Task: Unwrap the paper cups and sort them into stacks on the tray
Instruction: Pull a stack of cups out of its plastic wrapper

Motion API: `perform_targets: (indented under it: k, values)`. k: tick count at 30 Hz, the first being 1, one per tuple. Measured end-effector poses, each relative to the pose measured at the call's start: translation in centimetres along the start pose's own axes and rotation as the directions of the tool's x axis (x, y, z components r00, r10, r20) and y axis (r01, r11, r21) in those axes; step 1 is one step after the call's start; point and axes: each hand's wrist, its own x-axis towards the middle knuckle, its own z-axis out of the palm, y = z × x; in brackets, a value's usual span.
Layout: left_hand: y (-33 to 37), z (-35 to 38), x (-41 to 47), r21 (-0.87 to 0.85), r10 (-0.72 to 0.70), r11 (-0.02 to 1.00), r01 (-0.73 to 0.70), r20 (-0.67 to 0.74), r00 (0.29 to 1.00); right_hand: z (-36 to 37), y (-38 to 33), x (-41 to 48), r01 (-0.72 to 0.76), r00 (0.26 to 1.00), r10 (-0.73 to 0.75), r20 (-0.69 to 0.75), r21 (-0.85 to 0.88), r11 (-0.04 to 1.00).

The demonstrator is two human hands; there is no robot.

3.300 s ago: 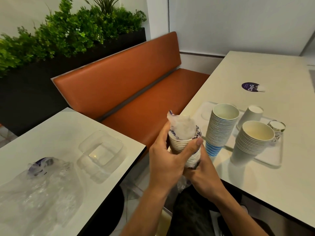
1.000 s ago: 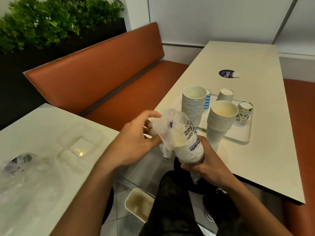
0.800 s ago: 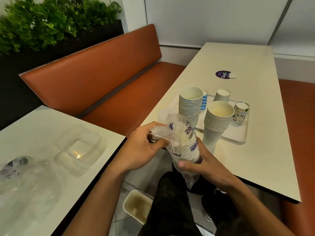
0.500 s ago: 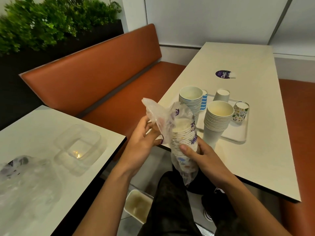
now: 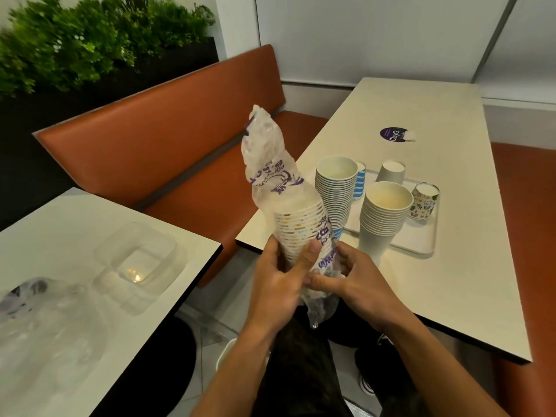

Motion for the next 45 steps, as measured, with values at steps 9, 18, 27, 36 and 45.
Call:
perform_targets:
  k: [9,18,27,36,45]
  values:
    - [0.7,-2.3,0.9,0.035,0.048,0.998,-0.051,0.075,0.996,-0.4,1.2,0.3,-0.033,0.994,0.039,0.101,-0.058,0.998]
    - [2.5,-1.4,2.1,-0.053,0.169,0.984,-0.170,-0.022,0.985,-0.1,1.0,1.0,-0.028,0.992,0.040,0.117,-0.102,0.994]
    - [-1.9,-1.0,1.8,0.145,0.083,0.986,-0.079,-0.021,0.996,0.6,-0.2,0.4,0.015,0.988,-0.005,0.156,-0.064,0.998]
    - [1.8,-1.7,1.7,-0.011,0.065,0.998,-0.064,0.116,0.991,0.6,-0.2,0.6,0.065,0.995,-0.058,0.080,-0.076,0.995]
    - [4.4,-0.8,2.7,0.089,0.245,0.965,-0.246,0.027,0.969,0.5,-0.5,0.7,0.036,0.998,-0.029,0.053,-0.141,0.989]
